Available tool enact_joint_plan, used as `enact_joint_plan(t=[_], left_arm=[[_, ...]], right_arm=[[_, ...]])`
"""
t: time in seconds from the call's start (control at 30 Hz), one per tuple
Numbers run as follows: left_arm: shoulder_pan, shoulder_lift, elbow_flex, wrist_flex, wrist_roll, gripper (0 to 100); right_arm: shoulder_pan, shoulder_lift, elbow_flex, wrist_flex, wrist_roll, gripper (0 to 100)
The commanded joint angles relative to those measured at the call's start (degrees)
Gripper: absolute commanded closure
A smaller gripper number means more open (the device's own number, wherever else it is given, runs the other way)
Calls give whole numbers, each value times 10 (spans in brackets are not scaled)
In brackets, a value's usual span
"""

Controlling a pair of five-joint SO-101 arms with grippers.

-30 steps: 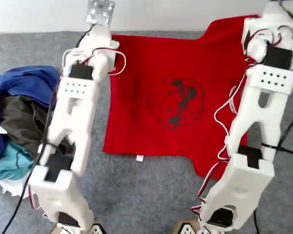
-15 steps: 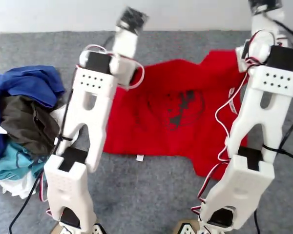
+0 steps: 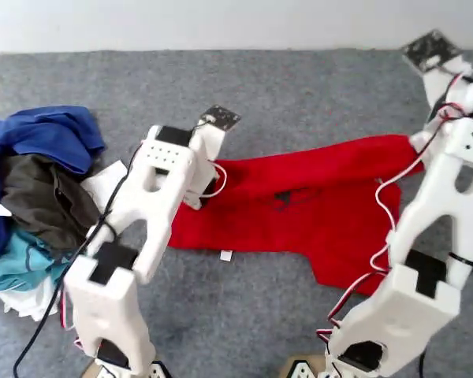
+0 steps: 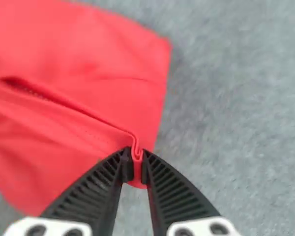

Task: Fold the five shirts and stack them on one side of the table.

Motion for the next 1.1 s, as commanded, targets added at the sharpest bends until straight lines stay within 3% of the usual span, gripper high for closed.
enact_joint_plan(t=[0.0,0.27,0.4,0.5,0.77,1.07], left_arm=[[6,-120,98,-62,-11,987],[-14,-282,291,-142,5,987],[-17,-285,371,-244,7,987],[-11,-250,387,-276,7,987],[-54,-165,314,-211,26,987],[-47,-163,313,-200,27,987]], right_arm=[[9,-81,80,21,28,990],[34,-198,303,-17,36,990],[64,-251,439,-65,64,990],[91,-279,534,-128,65,990],[132,-305,724,-236,88,990],[145,-300,781,-279,88,990]])
